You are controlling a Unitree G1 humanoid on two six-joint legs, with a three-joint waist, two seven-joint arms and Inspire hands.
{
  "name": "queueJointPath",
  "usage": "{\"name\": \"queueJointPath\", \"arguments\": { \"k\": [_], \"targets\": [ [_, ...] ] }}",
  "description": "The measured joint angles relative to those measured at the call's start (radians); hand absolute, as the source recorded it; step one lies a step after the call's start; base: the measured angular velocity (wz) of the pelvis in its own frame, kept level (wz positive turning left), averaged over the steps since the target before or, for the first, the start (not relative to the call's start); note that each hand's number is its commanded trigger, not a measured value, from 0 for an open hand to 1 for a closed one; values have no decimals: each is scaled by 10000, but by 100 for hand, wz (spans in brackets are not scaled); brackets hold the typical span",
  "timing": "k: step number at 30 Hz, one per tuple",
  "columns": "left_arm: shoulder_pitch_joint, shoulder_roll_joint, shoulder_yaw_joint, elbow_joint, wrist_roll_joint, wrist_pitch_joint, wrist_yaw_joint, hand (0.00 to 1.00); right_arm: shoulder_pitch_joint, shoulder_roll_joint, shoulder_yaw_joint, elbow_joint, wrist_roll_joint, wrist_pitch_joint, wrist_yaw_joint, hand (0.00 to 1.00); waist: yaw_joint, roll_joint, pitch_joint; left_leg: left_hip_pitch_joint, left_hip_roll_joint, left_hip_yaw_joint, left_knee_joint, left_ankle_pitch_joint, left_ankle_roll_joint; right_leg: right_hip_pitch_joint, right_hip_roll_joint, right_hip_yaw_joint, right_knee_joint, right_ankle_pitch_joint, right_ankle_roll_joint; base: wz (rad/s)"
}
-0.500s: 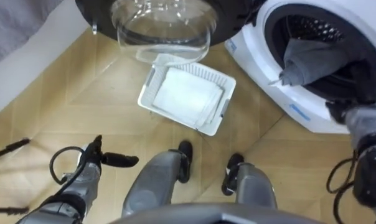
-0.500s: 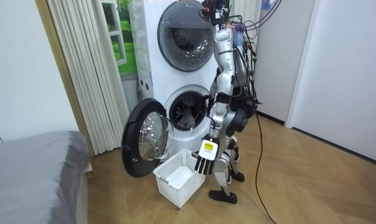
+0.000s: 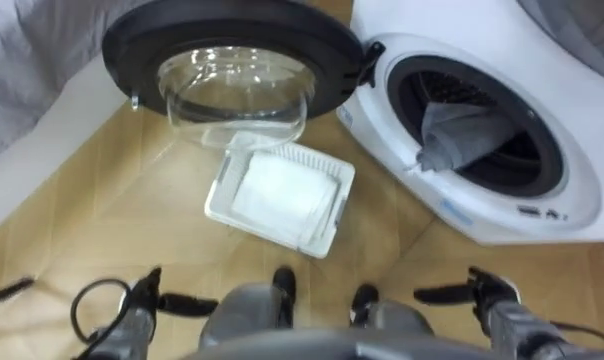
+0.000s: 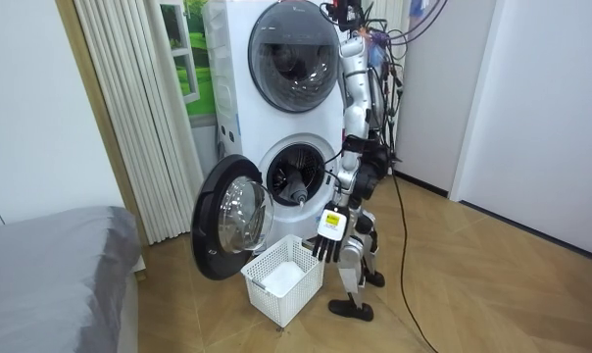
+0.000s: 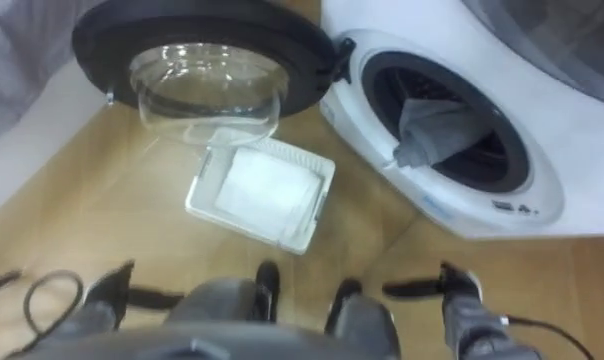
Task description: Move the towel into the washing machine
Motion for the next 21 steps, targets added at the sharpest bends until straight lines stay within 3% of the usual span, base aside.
{"name": "queueJointPath", "arguments": {
  "k": [5,13,21],
  "targets": [
    [372,0,341,-351,330,6,-159,0,237,250,-114,6,-664,4,359,0,-204,-214,-97,827,-25,-129,-325,-8,-40,1064,69,-197,-662,53,1,10],
    [293,-98,425,-455,942,316,-129,0,377,265,-357,-29,-689,166,647,0,-192,-134,-48,1619,-21,-113,-724,-29,-77,1774,119,-172,-901,66,23,-1],
    [462,-262,1251,-389,941,635,-271,0,467,311,-780,12,-697,372,1226,0,-194,-197,-7,2232,-2,-82,-986,-49,-128,2239,180,28,-1018,59,35,-4]
  ]
}}
